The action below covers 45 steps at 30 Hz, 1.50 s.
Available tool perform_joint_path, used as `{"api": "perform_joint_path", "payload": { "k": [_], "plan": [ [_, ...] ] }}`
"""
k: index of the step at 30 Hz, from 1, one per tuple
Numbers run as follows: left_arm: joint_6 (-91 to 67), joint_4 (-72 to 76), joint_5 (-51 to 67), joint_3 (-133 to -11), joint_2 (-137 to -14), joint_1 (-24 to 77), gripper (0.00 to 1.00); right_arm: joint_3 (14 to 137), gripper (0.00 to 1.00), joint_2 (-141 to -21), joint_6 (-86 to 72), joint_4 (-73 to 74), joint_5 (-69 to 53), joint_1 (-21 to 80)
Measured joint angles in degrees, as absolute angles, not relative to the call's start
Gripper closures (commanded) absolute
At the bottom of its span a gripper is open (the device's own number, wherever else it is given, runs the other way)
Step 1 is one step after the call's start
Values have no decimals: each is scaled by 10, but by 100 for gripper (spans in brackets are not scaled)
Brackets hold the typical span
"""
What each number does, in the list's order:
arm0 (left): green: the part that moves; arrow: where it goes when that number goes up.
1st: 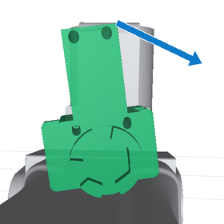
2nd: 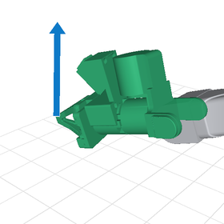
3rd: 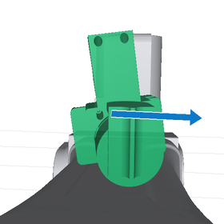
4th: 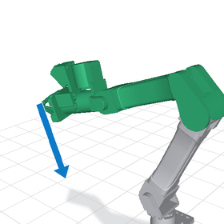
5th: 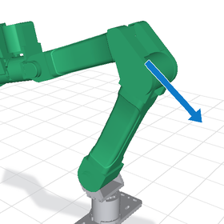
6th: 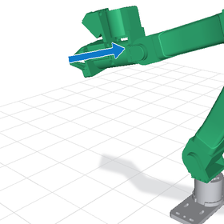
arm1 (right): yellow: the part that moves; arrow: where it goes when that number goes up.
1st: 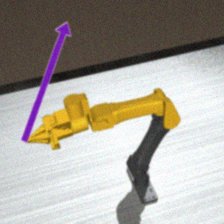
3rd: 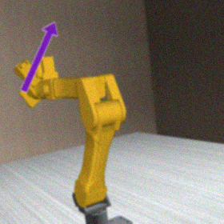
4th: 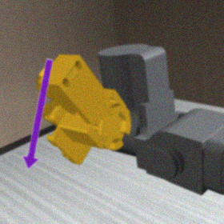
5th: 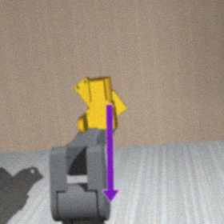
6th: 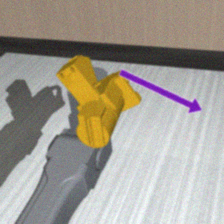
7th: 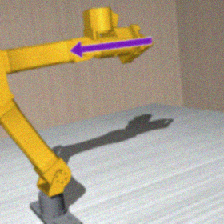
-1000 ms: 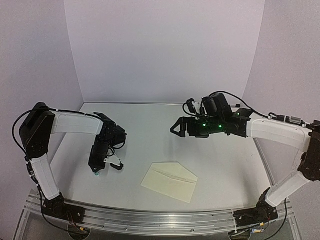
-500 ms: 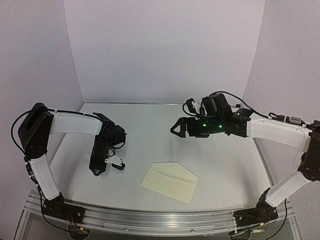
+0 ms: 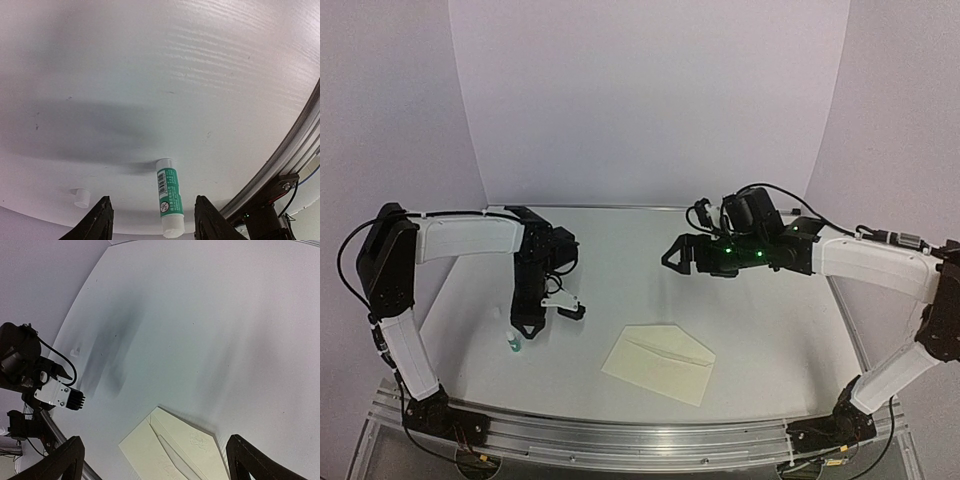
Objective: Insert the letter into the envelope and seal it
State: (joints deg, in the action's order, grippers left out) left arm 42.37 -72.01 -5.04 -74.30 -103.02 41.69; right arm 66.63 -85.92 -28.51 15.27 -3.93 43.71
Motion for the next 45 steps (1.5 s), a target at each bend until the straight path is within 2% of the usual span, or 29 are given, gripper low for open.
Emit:
{"api": "perform_joint_path", "payload": {
  "k": [5, 10, 16, 21, 26, 35, 39, 45],
  "plan": [
    [438, -717, -5, -786, -1022, 417, 45, 666, 2, -868, -301, 171, -35, 433],
    [487, -652, 89, -787, -950, 431, 37, 675, 6, -913, -322, 201, -54, 417],
    [561, -456, 186, -674, -850, 519, 31, 700, 11, -1026, -345, 218, -136, 385],
    [590, -316, 215, -611, -923, 558, 31, 701, 12, -1084, -347, 231, -180, 373],
    [611, -243, 232, -608, -990, 558, 40, 703, 14, -1094, -334, 235, -221, 364],
    [633, -229, 239, -609, -1067, 559, 42, 704, 15, -1131, -310, 234, -280, 361],
    [632, -229, 239, -609, -1074, 559, 47, 711, 16, -1144, -297, 229, -322, 360],
    [627, -227, 240, -608, -1077, 560, 49, 712, 26, -1150, -283, 228, -369, 359]
  ]
}}
